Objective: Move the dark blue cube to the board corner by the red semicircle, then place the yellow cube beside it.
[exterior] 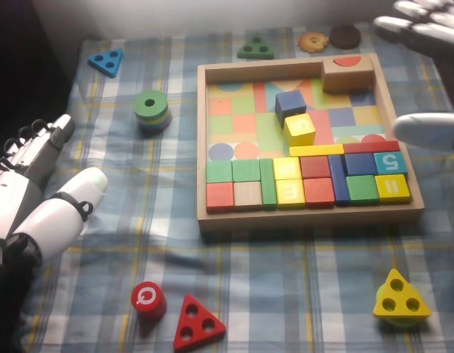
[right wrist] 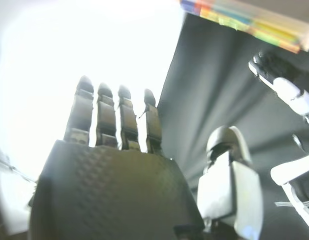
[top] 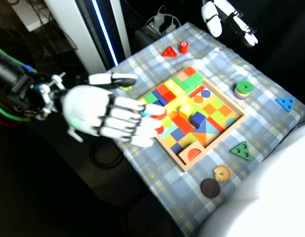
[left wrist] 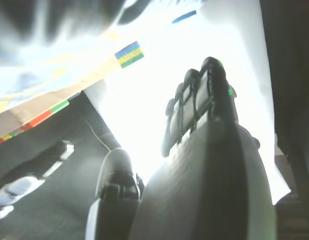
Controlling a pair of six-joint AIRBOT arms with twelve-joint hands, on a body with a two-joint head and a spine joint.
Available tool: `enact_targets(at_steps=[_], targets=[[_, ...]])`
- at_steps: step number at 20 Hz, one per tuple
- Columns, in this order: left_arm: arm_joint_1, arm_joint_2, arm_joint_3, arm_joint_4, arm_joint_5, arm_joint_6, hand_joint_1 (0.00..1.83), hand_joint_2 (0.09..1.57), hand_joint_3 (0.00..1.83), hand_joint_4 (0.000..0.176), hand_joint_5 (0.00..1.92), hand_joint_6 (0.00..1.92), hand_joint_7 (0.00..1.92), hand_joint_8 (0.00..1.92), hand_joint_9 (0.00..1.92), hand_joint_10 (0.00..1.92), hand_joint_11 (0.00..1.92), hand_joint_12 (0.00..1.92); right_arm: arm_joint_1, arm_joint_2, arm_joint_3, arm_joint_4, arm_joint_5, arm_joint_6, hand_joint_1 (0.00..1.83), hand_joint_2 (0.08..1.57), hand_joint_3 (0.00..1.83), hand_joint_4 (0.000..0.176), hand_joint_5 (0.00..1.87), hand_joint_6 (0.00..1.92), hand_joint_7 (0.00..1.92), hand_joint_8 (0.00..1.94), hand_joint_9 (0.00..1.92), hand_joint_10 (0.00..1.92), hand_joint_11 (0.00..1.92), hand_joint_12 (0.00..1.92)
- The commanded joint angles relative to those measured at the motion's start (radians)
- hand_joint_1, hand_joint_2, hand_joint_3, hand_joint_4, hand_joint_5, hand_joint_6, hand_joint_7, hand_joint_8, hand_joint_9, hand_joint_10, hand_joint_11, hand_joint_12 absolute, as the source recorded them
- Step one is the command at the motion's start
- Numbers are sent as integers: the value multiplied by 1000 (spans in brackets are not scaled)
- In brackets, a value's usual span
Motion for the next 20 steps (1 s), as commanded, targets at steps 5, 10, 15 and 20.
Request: enact_targets(at_steps=[5,10,15,20], targets=[[-5,-2,7,48,-105,-4,0,1367,10,14,158,15,151,11,80,8,0,0,247,-106,191,-385,-222,261,0,1082,21,0,253,4,125,5,0,0,0,0],[-5,-2,11,51,-95,-4,0,1369,9,0,164,12,145,4,78,7,0,0,347,-217,314,-704,-340,467,0,902,0,76,274,7,31,0,0,0,0,0],[-5,-2,11,52,-95,-4,0,1365,5,29,155,4,143,1,85,9,0,0,352,-251,337,-759,-380,467,0,962,10,34,454,10,83,5,0,0,0,0],[-5,-2,11,53,-93,-4,0,1369,7,33,148,1,150,3,95,12,0,0,352,-257,342,-784,-400,467,0,983,14,0,442,4,44,2,0,0,0,0]])
